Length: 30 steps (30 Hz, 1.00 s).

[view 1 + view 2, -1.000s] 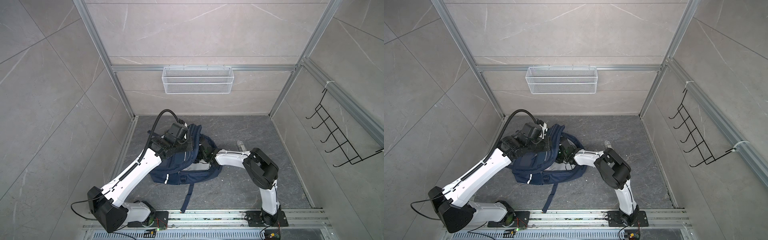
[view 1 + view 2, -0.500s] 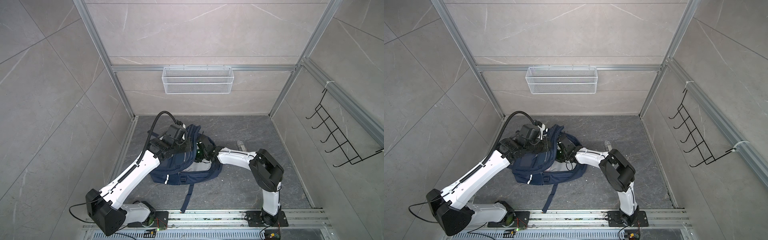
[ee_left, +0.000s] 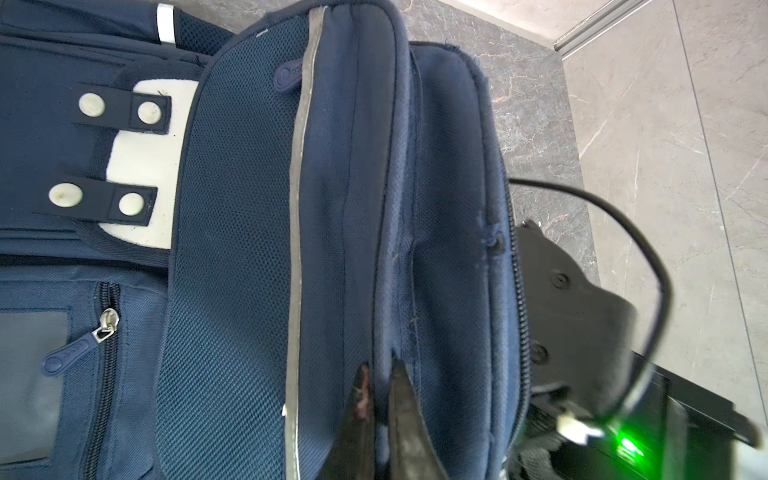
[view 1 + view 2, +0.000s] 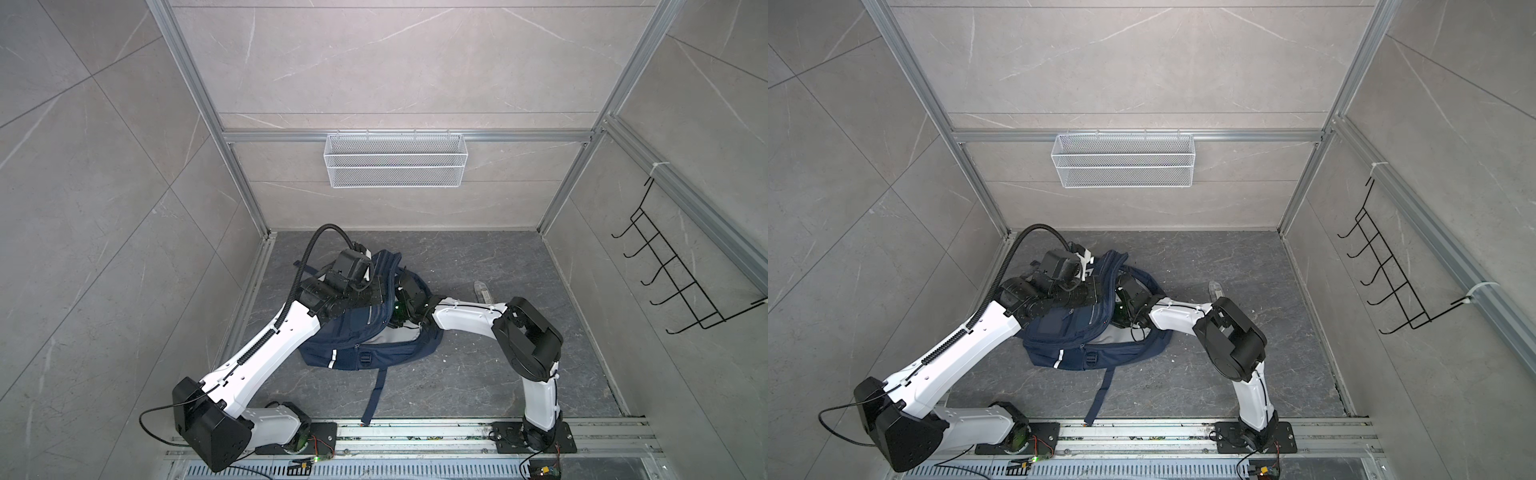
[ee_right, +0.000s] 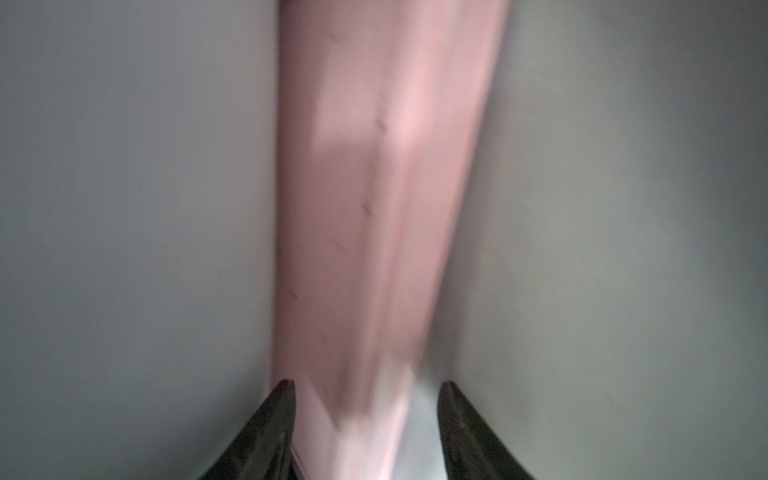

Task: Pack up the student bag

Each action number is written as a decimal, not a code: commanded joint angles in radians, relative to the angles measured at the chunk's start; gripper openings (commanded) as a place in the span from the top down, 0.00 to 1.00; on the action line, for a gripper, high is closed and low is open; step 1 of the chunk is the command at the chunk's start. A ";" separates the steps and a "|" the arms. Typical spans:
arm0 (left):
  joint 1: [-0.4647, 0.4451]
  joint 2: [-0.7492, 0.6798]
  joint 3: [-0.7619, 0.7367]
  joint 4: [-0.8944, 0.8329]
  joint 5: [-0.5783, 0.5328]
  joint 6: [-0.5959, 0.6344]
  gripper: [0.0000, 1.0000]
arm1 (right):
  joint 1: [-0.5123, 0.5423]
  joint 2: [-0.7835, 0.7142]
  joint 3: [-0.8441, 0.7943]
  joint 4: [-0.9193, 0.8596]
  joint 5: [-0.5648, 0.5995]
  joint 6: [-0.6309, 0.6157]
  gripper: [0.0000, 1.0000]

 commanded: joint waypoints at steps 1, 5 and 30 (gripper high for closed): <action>0.003 0.012 0.003 0.080 0.029 -0.002 1.00 | 0.005 -0.142 -0.089 -0.081 0.087 -0.078 0.42; 0.003 0.054 -0.021 0.127 0.041 -0.020 1.00 | 0.001 -0.295 -0.233 -0.155 0.174 -0.119 0.42; -0.038 0.350 0.141 0.176 0.024 -0.030 0.72 | 0.195 -0.575 -0.352 -0.359 0.401 -0.163 0.44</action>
